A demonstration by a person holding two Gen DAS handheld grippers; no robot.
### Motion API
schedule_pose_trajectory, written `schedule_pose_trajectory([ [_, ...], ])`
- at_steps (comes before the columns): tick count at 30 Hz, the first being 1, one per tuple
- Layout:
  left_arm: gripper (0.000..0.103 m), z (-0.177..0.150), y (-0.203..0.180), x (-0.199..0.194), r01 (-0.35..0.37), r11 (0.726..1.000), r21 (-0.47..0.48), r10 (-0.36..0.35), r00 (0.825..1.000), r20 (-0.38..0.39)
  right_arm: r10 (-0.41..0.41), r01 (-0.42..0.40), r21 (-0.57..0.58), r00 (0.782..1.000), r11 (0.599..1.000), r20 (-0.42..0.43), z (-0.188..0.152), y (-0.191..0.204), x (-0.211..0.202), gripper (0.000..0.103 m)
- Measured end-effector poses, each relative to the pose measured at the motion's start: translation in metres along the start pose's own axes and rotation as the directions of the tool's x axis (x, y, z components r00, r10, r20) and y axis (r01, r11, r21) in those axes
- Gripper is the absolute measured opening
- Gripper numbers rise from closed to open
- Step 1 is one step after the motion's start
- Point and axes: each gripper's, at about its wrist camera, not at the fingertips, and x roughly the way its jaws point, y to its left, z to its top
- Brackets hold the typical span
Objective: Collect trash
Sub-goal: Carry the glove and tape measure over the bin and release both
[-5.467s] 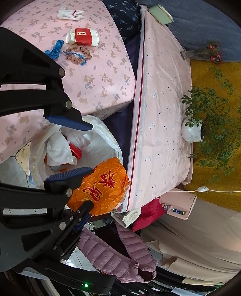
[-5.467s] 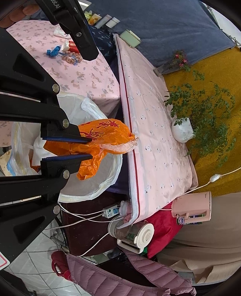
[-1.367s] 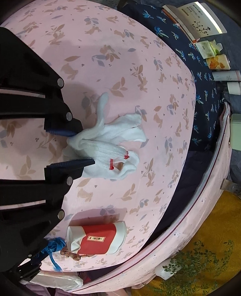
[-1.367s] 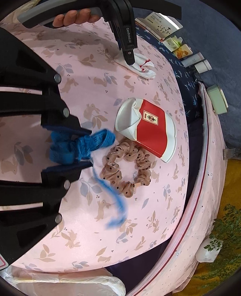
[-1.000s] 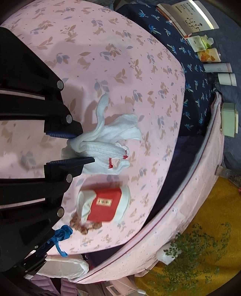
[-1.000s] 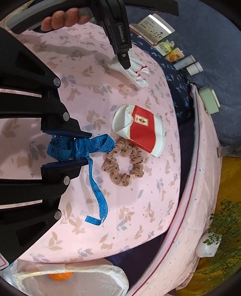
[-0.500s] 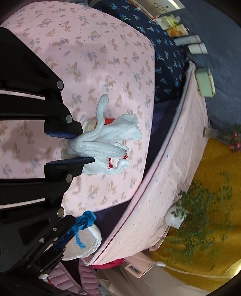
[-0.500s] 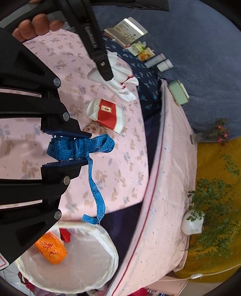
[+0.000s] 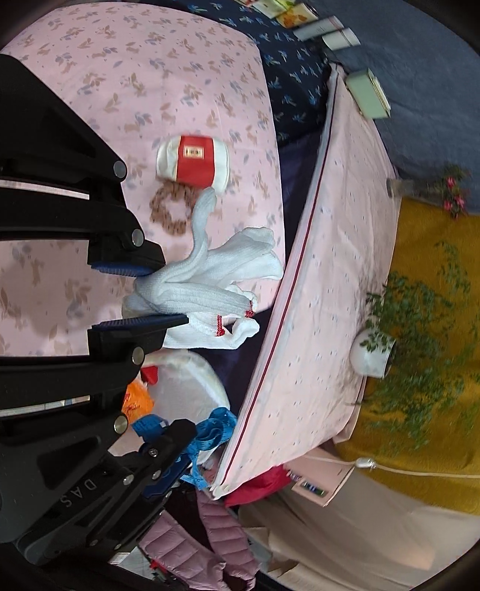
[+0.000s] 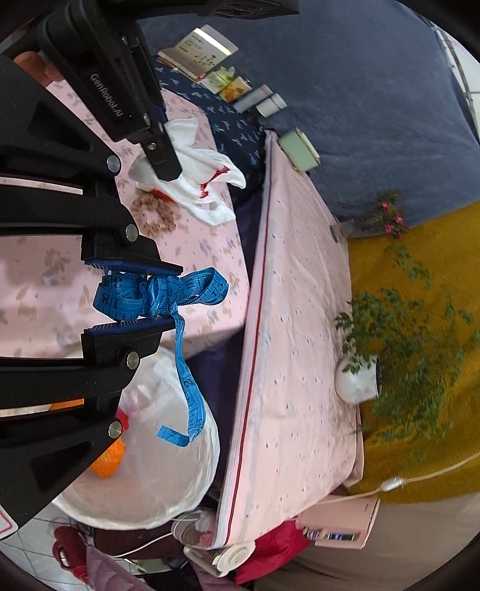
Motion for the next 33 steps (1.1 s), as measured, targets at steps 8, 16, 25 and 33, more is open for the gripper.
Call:
schedule_pose_trajectory([
  [8, 0.018, -0.002, -0.057, 0.015, 0.048, 0.995, 0.085, -0.046, 0.998, -0.030, -0.062, 0.059, 0.100, 0.998, 0.993, 0.023, -0.001, -0.061, -0.017, 0.021],
  [16, 0.018, -0.007, -0.097, 0.031, 0.081, 0.986, 0.146, -0.072, 0.995, -0.066, -0.114, 0.108, 0.190, 0.993, 0.976, 0.022, -0.010, -0.113, -0.024, 0.021],
  [25, 0.019, -0.013, -0.130, 0.047, 0.113, 0.973, 0.201, -0.094, 0.991, -0.099, -0.136, 0.132, 0.228, 0.991, 0.965, 0.004, -0.021, -0.137, -0.021, 0.021],
  [33, 0.030, -0.016, -0.138, 0.053, 0.122, 0.972, 0.203, -0.103, 0.989, -0.103, -0.140, 0.137, 0.245, 0.990, 0.960, -0.006, -0.023, -0.147, -0.017, 0.021],
])
